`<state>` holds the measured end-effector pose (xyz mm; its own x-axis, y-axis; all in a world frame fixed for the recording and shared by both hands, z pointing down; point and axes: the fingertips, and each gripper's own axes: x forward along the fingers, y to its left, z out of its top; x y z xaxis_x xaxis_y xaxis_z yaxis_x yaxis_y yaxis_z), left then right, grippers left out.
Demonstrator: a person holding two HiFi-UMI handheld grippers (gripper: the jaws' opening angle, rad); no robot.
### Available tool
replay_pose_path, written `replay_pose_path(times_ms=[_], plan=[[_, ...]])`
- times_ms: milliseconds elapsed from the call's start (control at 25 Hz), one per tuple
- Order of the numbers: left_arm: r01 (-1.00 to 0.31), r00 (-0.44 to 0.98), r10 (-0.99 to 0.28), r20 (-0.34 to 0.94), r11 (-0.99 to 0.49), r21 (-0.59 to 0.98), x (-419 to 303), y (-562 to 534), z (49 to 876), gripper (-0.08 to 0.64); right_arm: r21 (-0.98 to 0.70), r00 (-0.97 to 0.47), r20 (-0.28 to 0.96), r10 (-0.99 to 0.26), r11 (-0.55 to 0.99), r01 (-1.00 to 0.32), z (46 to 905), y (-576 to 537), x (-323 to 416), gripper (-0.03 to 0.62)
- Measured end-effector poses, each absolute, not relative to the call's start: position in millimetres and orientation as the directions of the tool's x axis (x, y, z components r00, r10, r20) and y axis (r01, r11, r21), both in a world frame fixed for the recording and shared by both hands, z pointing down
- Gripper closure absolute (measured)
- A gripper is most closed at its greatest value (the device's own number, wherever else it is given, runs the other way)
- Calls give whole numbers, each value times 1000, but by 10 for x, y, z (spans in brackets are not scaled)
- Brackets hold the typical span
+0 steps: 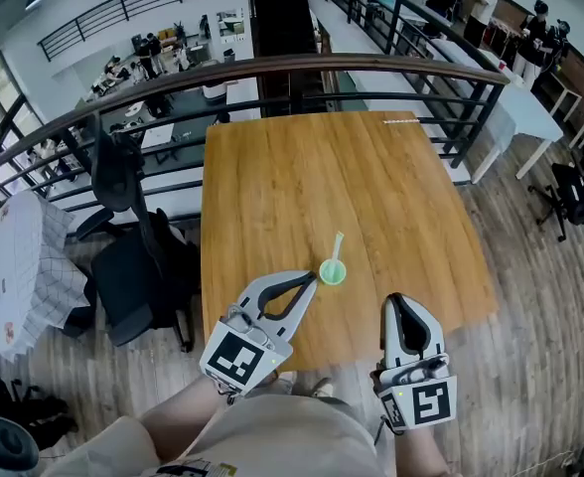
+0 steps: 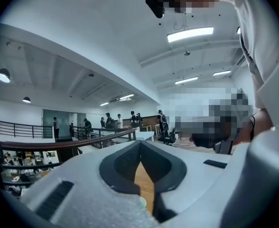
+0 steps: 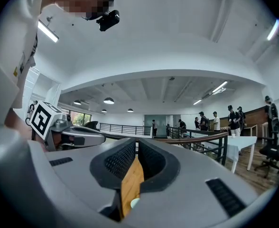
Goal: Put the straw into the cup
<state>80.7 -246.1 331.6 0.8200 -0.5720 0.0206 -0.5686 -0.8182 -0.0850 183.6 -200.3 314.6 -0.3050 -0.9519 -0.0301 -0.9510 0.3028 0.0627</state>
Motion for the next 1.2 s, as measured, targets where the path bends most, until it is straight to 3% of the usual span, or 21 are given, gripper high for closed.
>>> replay_pose_path(times_ms=[320, 1200], plan=[[-563, 822, -566, 63, -824, -56, 860, -2337, 3487, 548, 37, -309, 39, -950, 311, -950, 3373, -1816, 1852, 571], [-569, 819, -571, 55, -821, -52, 912, -2310, 3474, 548, -9, -333, 44, -942, 333, -943, 3385, -1823, 1843, 571]])
